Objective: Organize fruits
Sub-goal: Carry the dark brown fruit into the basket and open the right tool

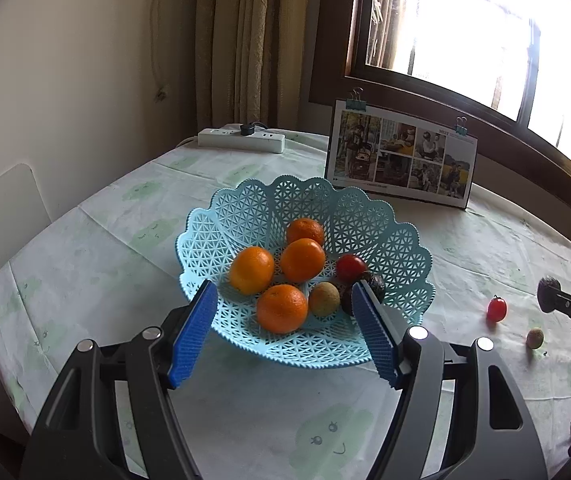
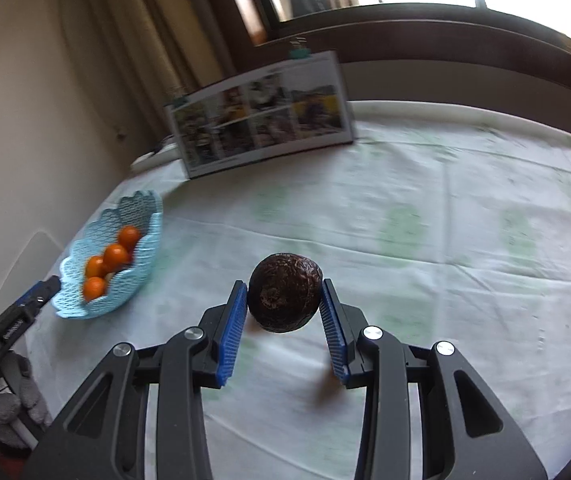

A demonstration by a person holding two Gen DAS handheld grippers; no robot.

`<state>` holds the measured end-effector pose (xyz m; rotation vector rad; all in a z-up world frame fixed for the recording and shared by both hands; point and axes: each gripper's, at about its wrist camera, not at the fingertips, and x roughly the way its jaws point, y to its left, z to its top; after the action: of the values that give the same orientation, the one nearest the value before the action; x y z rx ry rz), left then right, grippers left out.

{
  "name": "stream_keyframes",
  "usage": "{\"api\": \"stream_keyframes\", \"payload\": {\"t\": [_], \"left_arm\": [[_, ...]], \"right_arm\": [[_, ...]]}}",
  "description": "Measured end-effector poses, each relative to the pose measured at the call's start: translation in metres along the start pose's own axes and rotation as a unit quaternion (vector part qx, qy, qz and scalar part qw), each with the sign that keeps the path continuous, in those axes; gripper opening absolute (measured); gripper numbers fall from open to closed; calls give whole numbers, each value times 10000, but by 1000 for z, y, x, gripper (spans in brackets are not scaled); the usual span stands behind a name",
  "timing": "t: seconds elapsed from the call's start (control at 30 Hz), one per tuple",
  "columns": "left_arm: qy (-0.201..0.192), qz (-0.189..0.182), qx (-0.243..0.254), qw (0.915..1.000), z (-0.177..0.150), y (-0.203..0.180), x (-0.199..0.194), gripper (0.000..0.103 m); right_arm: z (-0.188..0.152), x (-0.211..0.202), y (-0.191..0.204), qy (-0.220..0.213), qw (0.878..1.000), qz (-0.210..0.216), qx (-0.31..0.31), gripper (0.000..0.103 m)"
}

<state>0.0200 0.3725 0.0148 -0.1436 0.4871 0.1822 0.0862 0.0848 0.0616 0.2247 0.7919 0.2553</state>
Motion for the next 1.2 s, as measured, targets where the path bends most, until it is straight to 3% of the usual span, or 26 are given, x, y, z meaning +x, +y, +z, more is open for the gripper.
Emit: {"api": "stream_keyframes", "payload": {"t": [0.13, 0.37, 0.67, 0.93, 1.2], "left_arm": [[-67, 139, 149, 9998, -4, 4, -3, 81], [-209, 231, 329, 9990, -8, 11, -13, 81], [-97, 254, 142, 9995, -14, 32, -10, 81], [-61, 291, -30, 9996, -15, 44, -6, 85], [-67, 216, 29, 9997, -14, 38, -4, 86]], "right_arm": [[8, 6, 43, 0, 9989, 387, -276, 38], [13, 27, 112, 187, 9932, 897, -714, 38], [9, 53, 166, 427, 9864, 1178, -1061, 38], [7, 67, 174, 572, 9853, 1224, -1044, 38], [3, 60, 154, 539, 9884, 1111, -887, 38]]}}
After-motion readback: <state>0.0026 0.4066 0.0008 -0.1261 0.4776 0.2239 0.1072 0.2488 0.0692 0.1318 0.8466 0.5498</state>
